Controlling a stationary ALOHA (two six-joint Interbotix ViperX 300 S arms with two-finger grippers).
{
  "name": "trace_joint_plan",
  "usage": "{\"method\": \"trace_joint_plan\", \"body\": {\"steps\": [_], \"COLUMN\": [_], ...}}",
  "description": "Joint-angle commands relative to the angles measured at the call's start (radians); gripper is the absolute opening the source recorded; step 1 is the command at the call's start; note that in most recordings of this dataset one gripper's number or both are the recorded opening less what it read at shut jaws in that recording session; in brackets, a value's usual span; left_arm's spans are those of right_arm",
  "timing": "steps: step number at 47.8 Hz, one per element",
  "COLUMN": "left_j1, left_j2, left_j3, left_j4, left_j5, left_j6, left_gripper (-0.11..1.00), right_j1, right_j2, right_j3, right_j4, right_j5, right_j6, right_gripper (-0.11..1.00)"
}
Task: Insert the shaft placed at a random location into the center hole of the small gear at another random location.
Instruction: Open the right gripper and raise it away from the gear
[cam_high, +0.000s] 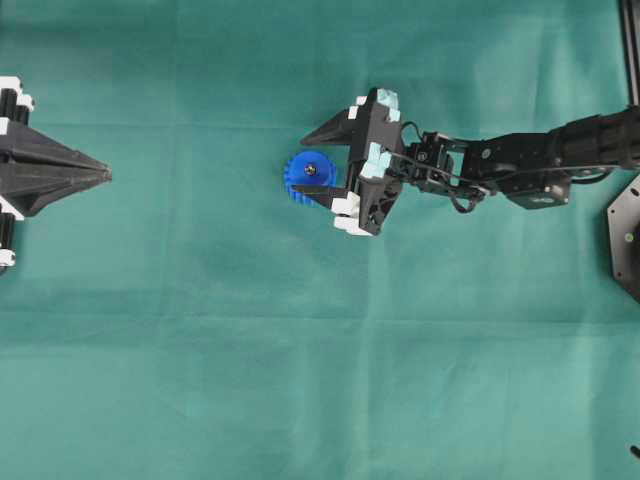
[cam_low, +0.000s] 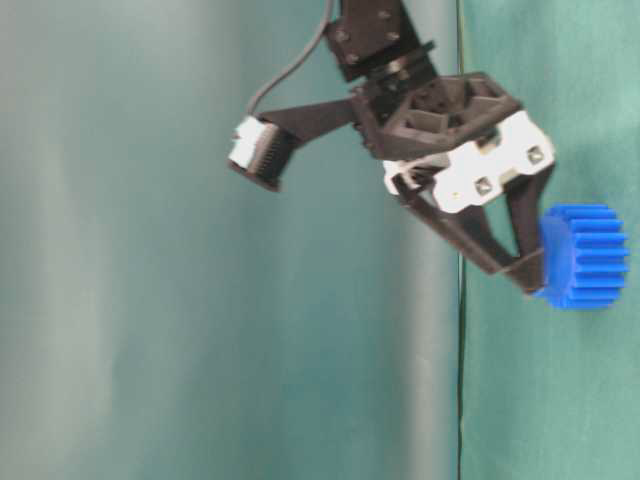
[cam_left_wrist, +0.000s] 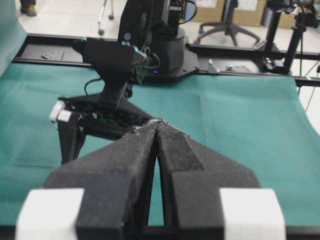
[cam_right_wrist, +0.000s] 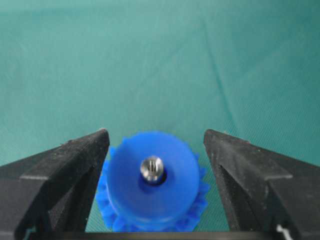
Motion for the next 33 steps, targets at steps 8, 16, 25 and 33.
{"method": "trace_joint_plan", "body": {"steps": [8, 16, 25, 33], "left_j1": [0.003, 0.003, 0.002, 0.003], "left_j2": [0.003, 0.003, 0.003, 0.000], "left_j3": [-0.009, -0.009, -0.009, -0.008], "left_j4": [-0.002, -0.002, -0.002, -0.002], "left_j5": [-0.006, -0.006, -0.003, 0.000], "left_j6": [0.000, 0.000, 0.000, 0.000], "left_gripper": [-0.01, -0.01, -0.01, -0.01], "right_j1": [0.005, 0.009, 0.014, 0.021], "right_j2": [-0.160, -0.204, -0.236, -0.314], "right_j3": [-0.015, -0.011, 0.028, 0.103], "right_j4": [0.002, -0.002, -0.002, -0.002], "right_j5": [0.074, 0.114, 0.118, 0.118], "right_j6": [-0.008, -0.011, -0.009, -0.008], "right_gripper": [0.78, 0.78, 0.78, 0.78]}}
